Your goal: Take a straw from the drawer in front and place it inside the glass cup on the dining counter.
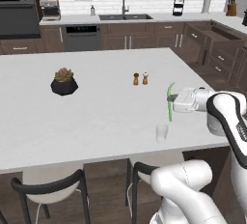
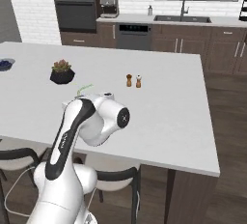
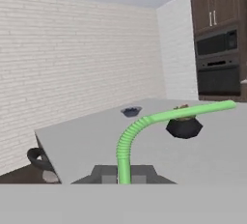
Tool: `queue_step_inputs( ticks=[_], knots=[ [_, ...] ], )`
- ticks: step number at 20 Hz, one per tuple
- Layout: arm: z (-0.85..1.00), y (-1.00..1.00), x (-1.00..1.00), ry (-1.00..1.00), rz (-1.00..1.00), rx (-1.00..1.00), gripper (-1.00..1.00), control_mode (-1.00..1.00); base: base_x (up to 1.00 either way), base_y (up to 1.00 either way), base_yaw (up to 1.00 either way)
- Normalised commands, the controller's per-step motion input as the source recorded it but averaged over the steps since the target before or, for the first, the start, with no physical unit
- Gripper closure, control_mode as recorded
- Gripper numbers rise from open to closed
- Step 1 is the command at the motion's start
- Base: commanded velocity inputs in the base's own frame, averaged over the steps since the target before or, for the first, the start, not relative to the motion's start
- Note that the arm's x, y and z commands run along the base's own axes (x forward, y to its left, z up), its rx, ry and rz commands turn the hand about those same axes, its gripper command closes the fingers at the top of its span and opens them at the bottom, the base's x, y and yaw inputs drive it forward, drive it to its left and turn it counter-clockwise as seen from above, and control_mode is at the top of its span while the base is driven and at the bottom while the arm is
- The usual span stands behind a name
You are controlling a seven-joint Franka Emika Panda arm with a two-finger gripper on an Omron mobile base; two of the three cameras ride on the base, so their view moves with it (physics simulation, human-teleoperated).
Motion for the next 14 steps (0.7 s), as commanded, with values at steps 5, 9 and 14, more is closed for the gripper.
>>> queue_step_inputs(
  ticks=[5, 9, 14],
  knots=[
    [-0.29, -0.03, 0.01, -0.08, 0.03, 0.00, 1.00, -1.00, 0.00, 0.00, 0.00],
    [-0.33, -0.02, 0.10, -0.12, 0.00, 0.00, 1.00, -1.00, 0.00, 0.00, 0.00],
    [-0.27, -0.05, 0.12, 0.00, 0.00, 0.00, 1.00, -1.00, 0.00, 0.00, 0.00]
  ],
)
